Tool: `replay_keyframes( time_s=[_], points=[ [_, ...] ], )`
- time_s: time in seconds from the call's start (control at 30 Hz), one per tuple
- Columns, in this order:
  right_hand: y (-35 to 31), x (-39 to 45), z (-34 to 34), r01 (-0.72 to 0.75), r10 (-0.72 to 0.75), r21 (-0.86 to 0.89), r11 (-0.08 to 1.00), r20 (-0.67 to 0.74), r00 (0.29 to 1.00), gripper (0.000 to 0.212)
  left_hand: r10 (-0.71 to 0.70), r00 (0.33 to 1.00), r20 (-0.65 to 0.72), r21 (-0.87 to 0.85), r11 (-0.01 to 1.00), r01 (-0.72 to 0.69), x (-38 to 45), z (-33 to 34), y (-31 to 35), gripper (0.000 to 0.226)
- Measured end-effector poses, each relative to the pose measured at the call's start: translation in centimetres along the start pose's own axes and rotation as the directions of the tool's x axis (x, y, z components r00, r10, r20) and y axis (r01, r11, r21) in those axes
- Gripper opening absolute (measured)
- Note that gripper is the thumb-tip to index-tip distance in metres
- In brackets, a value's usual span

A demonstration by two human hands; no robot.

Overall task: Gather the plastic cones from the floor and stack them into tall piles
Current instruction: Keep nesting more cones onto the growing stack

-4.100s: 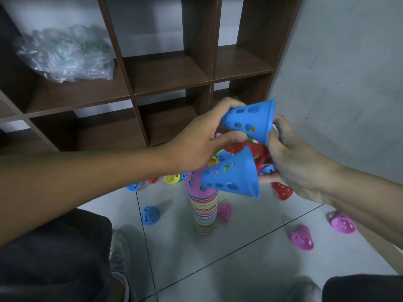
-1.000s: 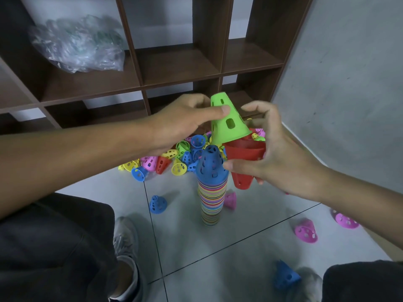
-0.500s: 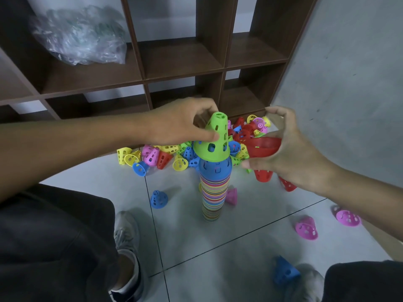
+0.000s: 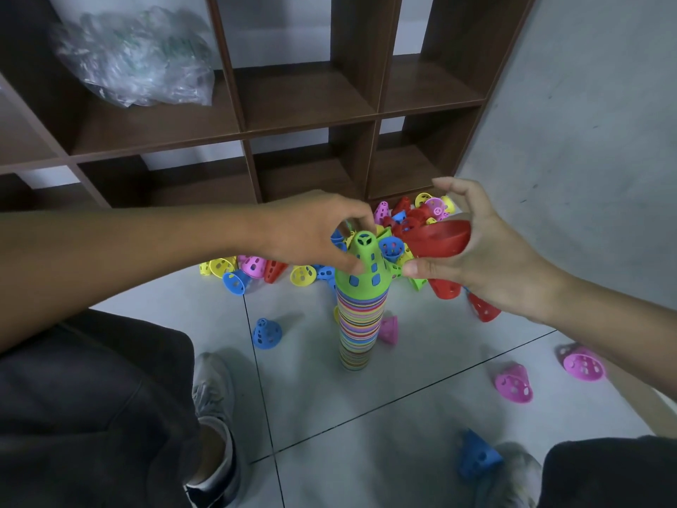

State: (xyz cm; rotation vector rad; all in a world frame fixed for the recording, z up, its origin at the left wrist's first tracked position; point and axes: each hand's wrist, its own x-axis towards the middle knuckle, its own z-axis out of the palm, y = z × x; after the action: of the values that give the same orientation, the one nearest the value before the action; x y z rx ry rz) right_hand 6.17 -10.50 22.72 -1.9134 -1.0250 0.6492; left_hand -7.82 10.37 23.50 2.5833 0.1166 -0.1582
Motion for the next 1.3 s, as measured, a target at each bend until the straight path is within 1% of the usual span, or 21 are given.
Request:
replay_keyframes(
  time_s=[0.13, 0.23, 0.33, 0.47, 0.57, 0.67, 0.77, 0.83, 0.9, 1.0, 1.07, 1.13, 1.17, 1.23, 1.3],
  points=[
    [-0.4, -0.2, 0.1, 0.023, -0.023, 0.007, 1.0, 0.08, 0.996, 0.107, 0.003, 1.0, -0.027, -0.021, 1.0, -0.003, -0.1, -0.9, 0.2, 0.045],
    [-0.6, -0.4, 0.3, 0.044, -0.049, 0.047, 0.998, 0.109, 0.993, 0.096, -0.003, 0.998, -0.061, -0.076, 0.997, -0.002, -0.5, -1.7, 0.8, 0.043],
    [-1.0, -0.4, 0.5, 0.064, -0.068, 0.045, 0.997, 0.108, 0.992, 0.09, 0.005, 0.995, -0.098, -0.186, 0.982, -0.024, -0.8, -2.0, 1.6, 0.046],
    [-1.5, -0.4, 0.6, 0.081, -0.081, 0.007, 0.997, 0.108, 0.991, 0.085, -0.009, 0.995, -0.095, -0.34, 0.94, -0.024, -0.9, -1.5, 2.3, 0.054],
    [-1.8, -0.4, 0.8, 0.054, -0.053, -0.004, 0.999, 0.147, 0.988, 0.092, -0.035, 0.99, -0.138, -0.436, 0.899, -0.028, -1.0, -1.1, 2.6, 0.054],
    [-1.8, -0.3, 0.8, 0.022, -0.029, 0.039, 0.999, 0.181, 0.983, 0.1, -0.088, 0.979, -0.185, -0.488, 0.873, -0.014, -1.2, -1.0, 2.7, 0.062],
    [-2.0, -0.4, 0.5, 0.018, -0.033, 0.066, 0.998, 0.231, 0.972, 0.109, -0.158, 0.97, -0.187, -0.596, 0.803, 0.016, -1.2, -0.7, 2.9, 0.064],
    [-2.1, -0.5, 0.3, 0.019, -0.039, 0.078, 0.997, 0.267, 0.963, 0.118, -0.191, 0.967, -0.17, -0.665, 0.746, 0.03, -1.0, -0.3, 3.3, 0.06],
    [-2.1, -0.6, 0.2, 0.047, -0.052, 0.026, 0.999, 0.275, 0.96, 0.125, -0.219, 0.962, -0.166, -0.716, 0.697, 0.035, -0.8, 0.0, 3.6, 0.054],
    [-2.0, -0.7, 0.3, 0.069, -0.061, -0.016, 0.998, 0.285, 0.957, 0.128, -0.271, 0.94, -0.207, -0.754, 0.656, 0.022, -0.5, 0.1, 3.9, 0.043],
    [-1.8, -0.7, 0.4, 0.074, -0.063, -0.027, 0.997, 0.29, 0.955, 0.129, -0.278, 0.933, -0.23, -0.771, 0.637, 0.0, -0.5, -0.1, 4.1, 0.038],
    [-1.5, -0.6, 0.5, 0.076, -0.06, -0.041, 0.996, 0.294, 0.954, 0.131, -0.262, 0.932, -0.249, -0.747, 0.664, -0.013, -0.5, -0.4, 4.3, 0.034],
    [-1.4, -0.6, 0.5, 0.08, -0.06, -0.054, 0.995, 0.292, 0.954, 0.132, -0.246, 0.935, -0.256, -0.711, 0.703, -0.01, -0.6, -0.7, 4.3, 0.031],
    [-1.1, -0.4, 0.3, 0.094, -0.054, -0.13, 0.987, 0.278, 0.959, 0.135, -0.201, 0.942, -0.268, -0.597, 0.803, 0.001, -0.9, -1.3, 4.1, 0.033],
    [-0.6, -0.3, -0.2, 0.081, -0.014, -0.249, 0.965, 0.261, 0.965, 0.137, -0.121, 0.941, -0.317, -0.42, 0.907, -0.025, -1.3, -2.0, 3.6, 0.04]
  ],
)
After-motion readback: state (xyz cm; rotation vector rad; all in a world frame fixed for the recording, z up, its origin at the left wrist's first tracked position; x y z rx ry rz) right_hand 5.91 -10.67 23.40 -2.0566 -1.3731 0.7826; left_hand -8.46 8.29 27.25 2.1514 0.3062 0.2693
